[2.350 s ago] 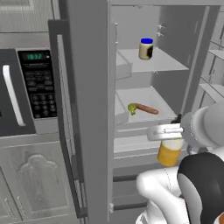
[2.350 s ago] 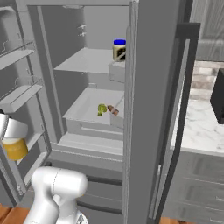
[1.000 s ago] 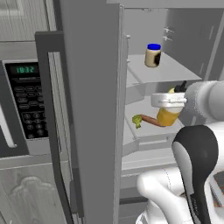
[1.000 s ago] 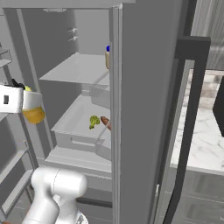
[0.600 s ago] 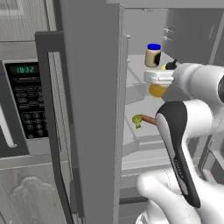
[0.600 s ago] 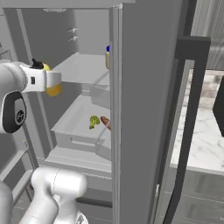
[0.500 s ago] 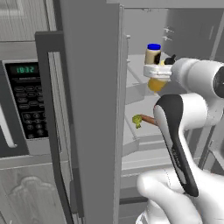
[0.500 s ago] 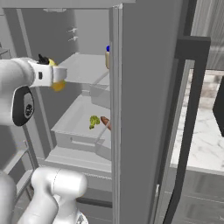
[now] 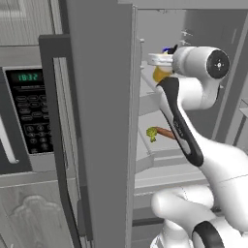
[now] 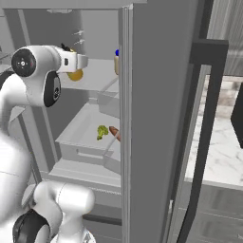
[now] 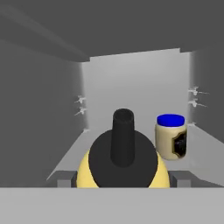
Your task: Place the mustard and mayonnaise from the counter to the top shelf of the fridge. If the existing items in the fridge are on the top shelf, move them to other shelves.
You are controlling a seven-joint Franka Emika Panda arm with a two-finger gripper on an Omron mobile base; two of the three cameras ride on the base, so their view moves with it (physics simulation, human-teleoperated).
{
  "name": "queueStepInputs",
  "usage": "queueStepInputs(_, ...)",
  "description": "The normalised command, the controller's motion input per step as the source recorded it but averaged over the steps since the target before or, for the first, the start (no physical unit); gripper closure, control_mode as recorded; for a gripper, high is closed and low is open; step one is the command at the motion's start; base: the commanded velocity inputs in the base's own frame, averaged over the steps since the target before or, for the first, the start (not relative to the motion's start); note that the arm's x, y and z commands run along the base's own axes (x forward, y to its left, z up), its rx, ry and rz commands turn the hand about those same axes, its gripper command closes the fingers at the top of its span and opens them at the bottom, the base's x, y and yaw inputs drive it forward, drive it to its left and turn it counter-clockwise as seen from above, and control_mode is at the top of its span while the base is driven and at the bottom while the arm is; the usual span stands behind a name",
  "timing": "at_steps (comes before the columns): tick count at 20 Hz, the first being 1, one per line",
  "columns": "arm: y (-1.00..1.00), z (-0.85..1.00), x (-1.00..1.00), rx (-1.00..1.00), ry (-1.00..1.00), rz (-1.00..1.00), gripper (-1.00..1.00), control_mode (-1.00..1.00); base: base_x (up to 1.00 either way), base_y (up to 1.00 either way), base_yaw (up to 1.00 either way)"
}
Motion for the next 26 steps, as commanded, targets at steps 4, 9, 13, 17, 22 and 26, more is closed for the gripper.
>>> queueStepInputs(4,0.00,-0.06,0.99,0.00,0.01,0.02,1.00,-1.00,0.00,0.00,0.00)
queueStepInputs(9,-0.01,-0.06,0.87,-0.01,0.04,0.00,1.00,-1.00,0.00,0.00,0.00)
queueStepInputs(13,0.00,-0.20,0.67,0.00,0.15,0.00,1.00,-1.00,0.00,0.00,0.00)
queueStepInputs(17,0.00,-0.31,0.34,-0.01,0.19,0.00,1.00,-1.00,0.00,0.00,0.00)
queueStepInputs(22,0.00,-0.27,0.18,-0.02,0.11,0.00,1.00,-1.00,0.00,0.00,0.00)
queueStepInputs(26,0.00,-0.28,0.15,-0.03,0.06,0.00,1.00,-1.00,0.00,0.00,0.00)
